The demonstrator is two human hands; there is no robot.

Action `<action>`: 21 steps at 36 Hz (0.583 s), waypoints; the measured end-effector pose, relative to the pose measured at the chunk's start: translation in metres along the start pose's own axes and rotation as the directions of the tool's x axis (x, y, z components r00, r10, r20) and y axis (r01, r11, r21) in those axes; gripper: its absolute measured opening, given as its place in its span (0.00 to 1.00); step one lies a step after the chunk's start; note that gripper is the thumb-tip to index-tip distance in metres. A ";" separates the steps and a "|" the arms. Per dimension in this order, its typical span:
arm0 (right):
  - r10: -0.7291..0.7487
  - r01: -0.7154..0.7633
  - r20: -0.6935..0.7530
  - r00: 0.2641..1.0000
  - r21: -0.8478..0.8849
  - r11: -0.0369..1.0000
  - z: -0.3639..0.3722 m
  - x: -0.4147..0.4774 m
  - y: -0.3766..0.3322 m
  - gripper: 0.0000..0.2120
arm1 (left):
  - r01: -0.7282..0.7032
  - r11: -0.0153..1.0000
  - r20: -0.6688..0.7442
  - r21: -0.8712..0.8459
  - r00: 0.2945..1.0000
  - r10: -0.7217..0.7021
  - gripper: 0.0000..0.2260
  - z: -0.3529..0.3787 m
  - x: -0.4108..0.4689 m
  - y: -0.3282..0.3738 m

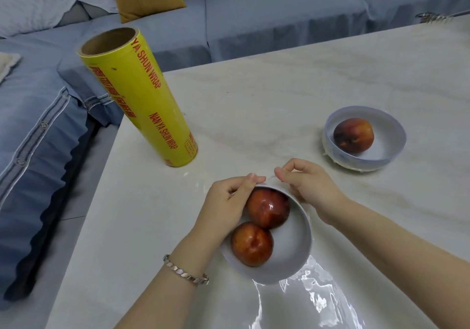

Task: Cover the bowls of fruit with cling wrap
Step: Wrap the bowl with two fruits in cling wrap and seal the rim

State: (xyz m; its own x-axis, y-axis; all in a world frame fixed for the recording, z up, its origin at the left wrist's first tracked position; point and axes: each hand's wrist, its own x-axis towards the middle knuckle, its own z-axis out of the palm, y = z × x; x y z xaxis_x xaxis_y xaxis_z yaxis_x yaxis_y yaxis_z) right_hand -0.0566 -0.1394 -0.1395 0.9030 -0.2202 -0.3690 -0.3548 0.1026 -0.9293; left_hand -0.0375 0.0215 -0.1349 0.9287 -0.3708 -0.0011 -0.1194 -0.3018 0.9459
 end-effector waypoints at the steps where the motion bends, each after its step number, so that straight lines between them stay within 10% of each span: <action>1: -0.017 0.017 -0.020 1.000 -0.016 1.000 0.004 0.000 0.002 0.14 | -0.005 1.000 -0.007 0.001 1.000 0.005 0.11 -0.001 -0.001 -0.001; 15: 0.215 -0.189 0.059 0.975 -0.291 0.938 -0.002 -0.001 0.006 0.17 | -0.061 0.998 -0.074 0.028 0.995 0.063 0.11 0.001 -0.009 0.000; 21: -0.278 0.197 -0.177 0.944 -0.374 0.906 -0.018 -0.014 -0.008 0.04 | -0.037 0.997 -0.084 0.063 0.996 0.042 0.11 0.000 -0.008 -0.005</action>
State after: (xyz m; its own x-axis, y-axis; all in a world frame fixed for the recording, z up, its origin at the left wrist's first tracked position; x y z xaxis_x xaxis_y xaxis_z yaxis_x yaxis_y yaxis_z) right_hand -0.0712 -0.1549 -0.1271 0.9081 -0.4084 -0.0922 -0.2345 -0.3136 -0.9201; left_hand -0.0443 0.0261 -0.1399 0.9491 -0.3082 0.0656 -0.1752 -0.3429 0.9229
